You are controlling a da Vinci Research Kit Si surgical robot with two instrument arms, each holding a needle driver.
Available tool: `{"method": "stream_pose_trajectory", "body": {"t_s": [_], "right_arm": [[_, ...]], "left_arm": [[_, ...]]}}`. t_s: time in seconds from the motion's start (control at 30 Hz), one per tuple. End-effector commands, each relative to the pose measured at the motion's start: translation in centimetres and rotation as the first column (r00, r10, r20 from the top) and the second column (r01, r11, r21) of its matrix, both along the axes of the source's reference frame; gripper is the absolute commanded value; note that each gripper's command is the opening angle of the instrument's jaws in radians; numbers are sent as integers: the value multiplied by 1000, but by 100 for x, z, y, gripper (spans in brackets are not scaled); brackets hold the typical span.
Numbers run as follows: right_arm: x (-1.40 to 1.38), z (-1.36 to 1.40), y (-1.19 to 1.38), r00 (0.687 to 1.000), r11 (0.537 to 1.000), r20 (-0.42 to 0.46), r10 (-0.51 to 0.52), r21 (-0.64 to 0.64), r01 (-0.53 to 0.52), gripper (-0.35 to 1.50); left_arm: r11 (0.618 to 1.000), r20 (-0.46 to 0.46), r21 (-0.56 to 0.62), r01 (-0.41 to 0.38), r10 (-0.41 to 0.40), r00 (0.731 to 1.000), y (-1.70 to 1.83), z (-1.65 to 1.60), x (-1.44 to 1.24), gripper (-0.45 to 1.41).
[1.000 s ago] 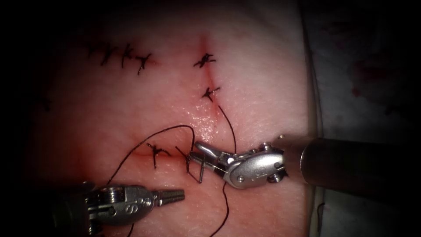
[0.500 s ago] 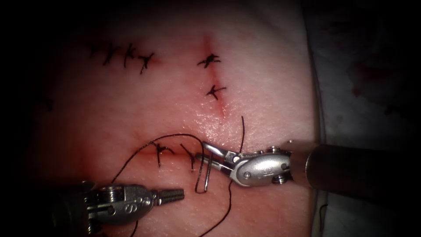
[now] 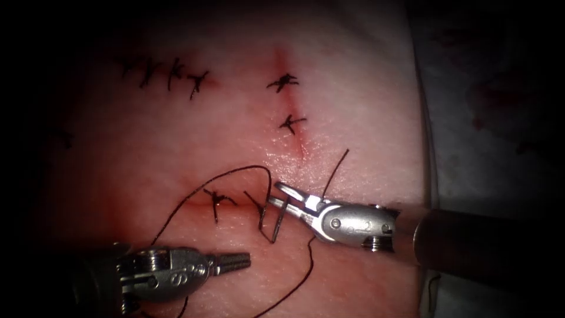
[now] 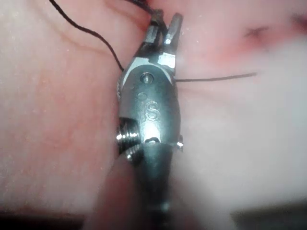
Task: Wound Closure
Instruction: Throw the needle through the top of the incision with the right needle driver.
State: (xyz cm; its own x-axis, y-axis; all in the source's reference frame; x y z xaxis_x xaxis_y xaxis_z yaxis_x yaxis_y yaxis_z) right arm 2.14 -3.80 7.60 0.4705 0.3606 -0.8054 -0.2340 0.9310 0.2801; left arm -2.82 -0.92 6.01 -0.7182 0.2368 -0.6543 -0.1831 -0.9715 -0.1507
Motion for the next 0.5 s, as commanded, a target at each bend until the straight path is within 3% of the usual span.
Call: {"method": "stream_pose_trajectory", "body": {"t_s": [0.03,0.27,0.5], "right_arm": [[7,6,1,1000,999,-4,25,45,-25,-35],[-1,14,2,998,981,-11,66,182,-63,-35],[0,32,-19,999,963,-16,40,267,-34,-35]], "left_arm": [[1000,1,-1,0,0,1000,0,6,-6,-45],[1000,1,-1,0,0,1000,0,5,-5,-45],[1000,1,-1,0,0,1000,0,5,-5,-45]]}}
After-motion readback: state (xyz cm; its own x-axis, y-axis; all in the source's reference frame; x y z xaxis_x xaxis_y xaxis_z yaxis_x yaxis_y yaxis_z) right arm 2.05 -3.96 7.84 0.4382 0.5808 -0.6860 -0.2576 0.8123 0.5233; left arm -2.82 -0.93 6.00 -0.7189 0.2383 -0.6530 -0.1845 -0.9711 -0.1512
